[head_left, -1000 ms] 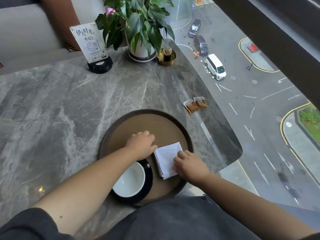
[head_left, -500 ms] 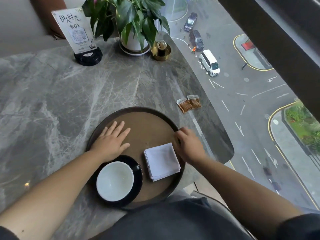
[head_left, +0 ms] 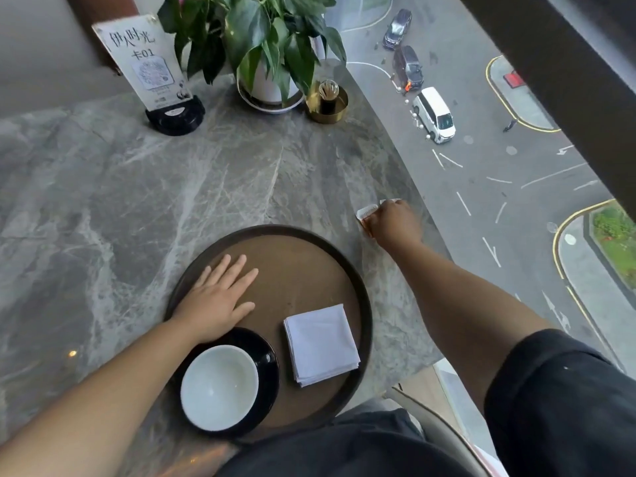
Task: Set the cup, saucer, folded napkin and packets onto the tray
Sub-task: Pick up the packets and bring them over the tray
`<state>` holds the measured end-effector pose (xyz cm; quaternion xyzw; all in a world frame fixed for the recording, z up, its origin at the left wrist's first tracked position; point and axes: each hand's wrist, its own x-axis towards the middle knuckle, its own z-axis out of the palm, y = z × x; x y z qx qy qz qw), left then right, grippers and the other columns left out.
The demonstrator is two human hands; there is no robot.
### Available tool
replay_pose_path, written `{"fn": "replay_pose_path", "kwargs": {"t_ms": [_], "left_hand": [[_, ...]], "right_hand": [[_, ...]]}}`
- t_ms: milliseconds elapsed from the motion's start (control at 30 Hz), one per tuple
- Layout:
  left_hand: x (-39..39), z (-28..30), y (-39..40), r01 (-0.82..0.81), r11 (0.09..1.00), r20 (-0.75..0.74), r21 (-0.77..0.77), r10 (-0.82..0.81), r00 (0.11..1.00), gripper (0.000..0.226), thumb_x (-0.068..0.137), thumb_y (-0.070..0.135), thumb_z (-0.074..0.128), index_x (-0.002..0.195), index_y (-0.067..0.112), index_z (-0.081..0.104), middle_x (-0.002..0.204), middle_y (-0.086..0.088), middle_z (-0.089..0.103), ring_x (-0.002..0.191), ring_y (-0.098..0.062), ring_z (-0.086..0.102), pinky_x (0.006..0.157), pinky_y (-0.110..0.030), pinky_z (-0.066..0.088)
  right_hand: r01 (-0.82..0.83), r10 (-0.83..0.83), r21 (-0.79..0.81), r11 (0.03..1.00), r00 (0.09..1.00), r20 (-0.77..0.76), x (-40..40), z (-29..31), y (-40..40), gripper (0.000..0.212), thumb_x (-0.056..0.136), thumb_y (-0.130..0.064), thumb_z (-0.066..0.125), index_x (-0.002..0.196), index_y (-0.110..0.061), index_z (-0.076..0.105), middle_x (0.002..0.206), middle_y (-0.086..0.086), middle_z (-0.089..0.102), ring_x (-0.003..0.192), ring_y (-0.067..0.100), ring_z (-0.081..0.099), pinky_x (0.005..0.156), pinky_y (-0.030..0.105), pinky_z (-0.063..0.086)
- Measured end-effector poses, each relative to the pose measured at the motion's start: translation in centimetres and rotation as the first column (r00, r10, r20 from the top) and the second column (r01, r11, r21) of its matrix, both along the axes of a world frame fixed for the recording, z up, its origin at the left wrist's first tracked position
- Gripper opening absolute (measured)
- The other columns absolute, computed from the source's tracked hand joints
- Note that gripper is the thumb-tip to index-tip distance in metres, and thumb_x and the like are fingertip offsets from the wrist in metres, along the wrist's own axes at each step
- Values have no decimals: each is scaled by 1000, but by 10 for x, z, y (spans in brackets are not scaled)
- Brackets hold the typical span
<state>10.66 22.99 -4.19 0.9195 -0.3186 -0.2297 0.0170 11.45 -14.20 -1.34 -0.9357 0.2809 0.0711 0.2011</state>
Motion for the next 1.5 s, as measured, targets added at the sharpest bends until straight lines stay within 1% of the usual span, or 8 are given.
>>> {"fn": "replay_pose_path", "kwargs": {"t_ms": [100,267,500,733,1167,1333,1433,1500], "left_hand": [[1,-1,0,0,1000,2,-14,0,1000,64,93,55,33,148,38,4,153,11,-20,139,-13,-24,116,-41,-7],[3,0,-4,2,1000,-6,-27,-2,1000,63,93,54,35,148,39,7,152,12,-19,140,-12,-22,116,-40,-7],[5,2,-7,8,1000,-27,-30,-9,1000,62,93,54,35,148,40,8,154,12,-16,140,-11,-22,116,-39,-7],[6,5,-7,10,1000,-38,-22,-11,999,63,93,53,36,148,40,7,155,11,-16,141,-12,-20,116,-40,-6],[6,11,-9,12,999,-56,-35,-14,998,63,93,51,39,148,38,11,158,9,-11,143,-14,-16,117,-41,-3],[11,24,-15,-48,996,-119,-69,40,992,59,95,47,40,148,34,18,160,7,1,145,-15,-6,118,-40,5],[10,42,-30,-133,977,-111,-167,115,987,55,96,40,43,147,26,27,157,3,20,145,-15,7,118,-39,13],[9,58,-46,-197,931,-83,-307,180,980,51,95,36,45,143,21,36,152,1,34,142,-14,19,116,-37,19]], "right_hand": [[38,-46,161,986,998,44,2,4,-3,14,81,-21,57,69,-14,60,90,13,65,61,20,58,49,27,38],[206,-332,477,854,922,197,-6,19,-32,19,78,-26,71,74,-9,64,60,3,63,43,9,53,41,20,36],[301,-330,405,863,944,1,-11,9,-58,19,78,-28,74,77,-11,66,60,3,54,49,17,45,45,26,32],[248,-251,241,938,968,-21,1,5,-51,16,77,-27,69,71,-16,59,67,2,58,62,21,54,48,26,34],[288,-353,445,848,933,68,-2,7,-37,17,80,-21,69,71,-19,55,72,2,56,53,15,50,33,18,33],[169,-368,634,754,909,195,-11,32,-19,22,79,-16,72,67,-17,54,69,7,59,54,19,50,40,19,37],[63,-387,779,624,891,238,-23,50,-1,19,81,-8,71,71,-12,56,78,19,64,72,33,61,68,44,51],[-13,-398,851,526,880,259,-33,62,14,15,83,-2,68,77,-5,54,80,23,64,77,36,65,77,50,55]]}}
